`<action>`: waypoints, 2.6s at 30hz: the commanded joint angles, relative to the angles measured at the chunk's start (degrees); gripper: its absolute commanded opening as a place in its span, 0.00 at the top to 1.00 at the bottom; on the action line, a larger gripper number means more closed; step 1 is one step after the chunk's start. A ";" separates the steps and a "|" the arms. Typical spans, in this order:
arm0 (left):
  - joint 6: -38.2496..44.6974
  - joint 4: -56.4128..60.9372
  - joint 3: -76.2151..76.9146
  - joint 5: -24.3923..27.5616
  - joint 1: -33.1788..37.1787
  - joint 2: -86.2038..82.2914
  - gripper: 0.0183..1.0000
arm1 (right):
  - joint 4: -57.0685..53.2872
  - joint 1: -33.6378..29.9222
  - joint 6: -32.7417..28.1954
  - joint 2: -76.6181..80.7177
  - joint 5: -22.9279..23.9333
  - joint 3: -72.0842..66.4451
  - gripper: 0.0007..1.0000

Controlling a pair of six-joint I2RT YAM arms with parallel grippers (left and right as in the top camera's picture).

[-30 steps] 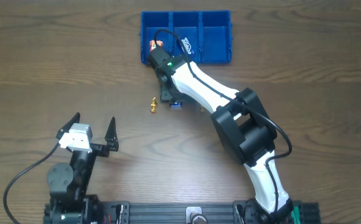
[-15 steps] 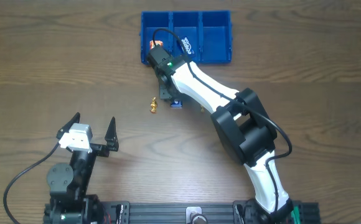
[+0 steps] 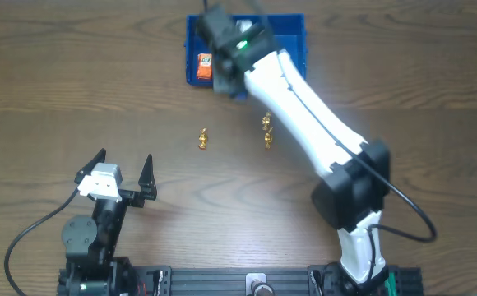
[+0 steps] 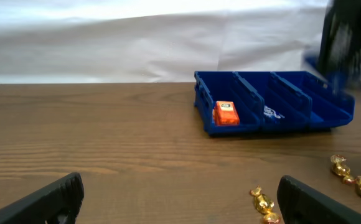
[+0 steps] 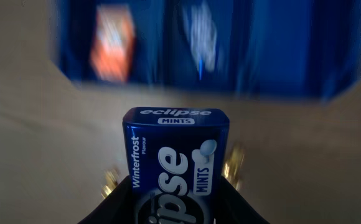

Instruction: Sort Candies Into Trays

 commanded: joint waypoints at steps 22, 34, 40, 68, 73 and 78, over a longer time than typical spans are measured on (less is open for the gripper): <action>-0.59 -1.84 -1.14 1.36 0.24 -0.37 0.00 | 19.15 -6.99 -9.81 13.42 5.27 4.07 0.76; -0.59 -1.84 -1.14 1.36 0.24 -0.37 0.00 | 9.53 -6.08 -9.38 9.55 5.31 10.47 0.13; -0.59 -1.84 -1.14 1.36 0.24 -0.37 0.00 | -9.09 5.68 -0.02 2.19 5.25 13.16 0.13; -0.59 -1.84 -1.14 1.36 0.24 -0.37 0.00 | 2.67 11.26 17.25 20.92 -4.63 -5.29 0.31; -0.59 -1.84 -1.14 1.36 0.24 -0.37 0.00 | 3.78 11.28 17.22 20.92 -6.01 -5.95 0.35; -0.59 -1.84 -1.14 1.36 0.24 -0.37 0.00 | 4.20 11.28 17.16 20.92 -8.15 -6.69 0.42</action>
